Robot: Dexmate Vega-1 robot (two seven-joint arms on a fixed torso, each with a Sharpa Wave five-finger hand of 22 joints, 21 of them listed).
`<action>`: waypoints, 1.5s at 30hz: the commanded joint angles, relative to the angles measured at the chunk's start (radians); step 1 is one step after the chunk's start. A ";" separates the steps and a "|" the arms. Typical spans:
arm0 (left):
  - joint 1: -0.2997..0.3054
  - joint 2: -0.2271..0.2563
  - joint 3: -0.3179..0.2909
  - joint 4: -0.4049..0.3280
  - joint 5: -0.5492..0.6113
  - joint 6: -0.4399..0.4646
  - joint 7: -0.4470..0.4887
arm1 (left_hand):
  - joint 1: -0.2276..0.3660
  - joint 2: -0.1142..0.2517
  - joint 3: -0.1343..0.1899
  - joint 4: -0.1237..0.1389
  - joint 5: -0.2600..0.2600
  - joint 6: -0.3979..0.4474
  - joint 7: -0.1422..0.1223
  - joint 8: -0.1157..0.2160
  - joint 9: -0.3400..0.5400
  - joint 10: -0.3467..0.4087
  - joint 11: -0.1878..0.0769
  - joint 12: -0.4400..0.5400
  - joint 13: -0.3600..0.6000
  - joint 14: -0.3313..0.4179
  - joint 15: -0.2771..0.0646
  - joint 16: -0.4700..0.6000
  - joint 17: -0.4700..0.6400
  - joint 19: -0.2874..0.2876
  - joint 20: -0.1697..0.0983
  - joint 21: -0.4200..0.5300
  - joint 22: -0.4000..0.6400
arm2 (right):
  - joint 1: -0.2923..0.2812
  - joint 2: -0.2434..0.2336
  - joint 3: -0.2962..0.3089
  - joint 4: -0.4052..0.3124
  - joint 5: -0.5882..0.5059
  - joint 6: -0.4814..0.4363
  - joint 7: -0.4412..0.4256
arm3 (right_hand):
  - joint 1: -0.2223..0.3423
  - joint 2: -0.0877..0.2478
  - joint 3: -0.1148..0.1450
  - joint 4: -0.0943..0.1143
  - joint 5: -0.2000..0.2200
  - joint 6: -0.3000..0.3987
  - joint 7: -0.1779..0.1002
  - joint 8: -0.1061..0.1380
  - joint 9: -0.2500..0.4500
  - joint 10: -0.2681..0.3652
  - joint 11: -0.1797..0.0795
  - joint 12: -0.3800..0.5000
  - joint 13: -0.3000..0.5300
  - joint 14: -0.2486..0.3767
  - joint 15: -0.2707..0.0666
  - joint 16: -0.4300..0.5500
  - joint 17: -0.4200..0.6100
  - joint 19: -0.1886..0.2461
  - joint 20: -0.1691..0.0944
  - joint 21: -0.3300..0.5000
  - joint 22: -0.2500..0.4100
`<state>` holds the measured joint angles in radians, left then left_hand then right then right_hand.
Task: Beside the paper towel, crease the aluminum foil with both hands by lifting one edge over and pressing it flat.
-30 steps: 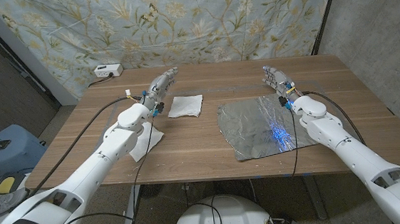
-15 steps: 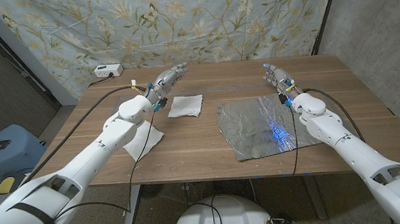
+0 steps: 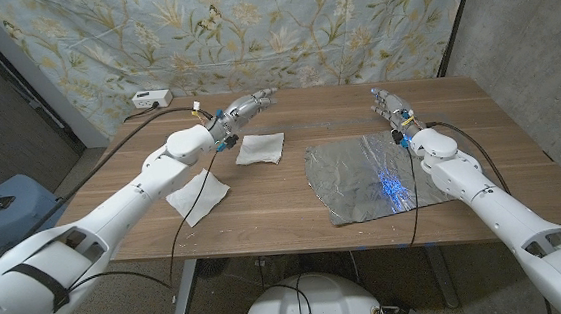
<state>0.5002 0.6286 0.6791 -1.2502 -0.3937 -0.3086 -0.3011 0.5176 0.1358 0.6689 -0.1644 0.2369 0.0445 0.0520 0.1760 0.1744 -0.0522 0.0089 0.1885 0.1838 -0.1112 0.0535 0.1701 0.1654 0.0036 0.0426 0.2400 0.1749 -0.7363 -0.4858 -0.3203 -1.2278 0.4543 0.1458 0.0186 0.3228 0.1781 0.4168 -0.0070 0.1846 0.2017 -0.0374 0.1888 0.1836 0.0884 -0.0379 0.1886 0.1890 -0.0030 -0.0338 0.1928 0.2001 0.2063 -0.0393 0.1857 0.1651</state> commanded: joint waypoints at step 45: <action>-0.259 0.108 0.423 0.017 0.160 -0.275 -0.024 | -0.103 0.018 -0.123 0.082 -0.032 0.050 -0.073 0.021 0.003 0.024 -0.051 0.025 0.004 0.014 -0.040 0.018 0.008 -0.013 0.010 -0.027 0.007 | -0.054 -0.089 0.028 -0.120 -0.018 -0.082 -0.118 | 0.013 -0.001 0.005 -0.010 -0.007 0.002 0.016 0.002 0.003 -0.005 0.028 0.004 0.002 -0.016 -0.031 0.011 0.002 -0.015 -0.069 0.000 0.003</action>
<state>0.2844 0.7034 1.0254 -1.1991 -0.2764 -0.5795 -0.3235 0.4274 0.1536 0.5538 -0.0852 0.2088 0.0799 -0.0120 0.1896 0.1744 -0.0410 -0.0376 0.2073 0.1837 -0.1016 0.0228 0.1781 0.1702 -0.0161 0.0522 0.2130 0.1795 -0.7905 -0.5735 -0.2965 -1.3470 0.4385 0.0729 -0.0776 0.3267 0.1820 0.4209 -0.0110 0.1807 0.2004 -0.0280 0.1888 0.1836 0.0807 -0.0171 0.1886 0.1889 -0.0140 -0.0335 0.2006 0.2002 0.1954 -0.0393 0.1857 0.1651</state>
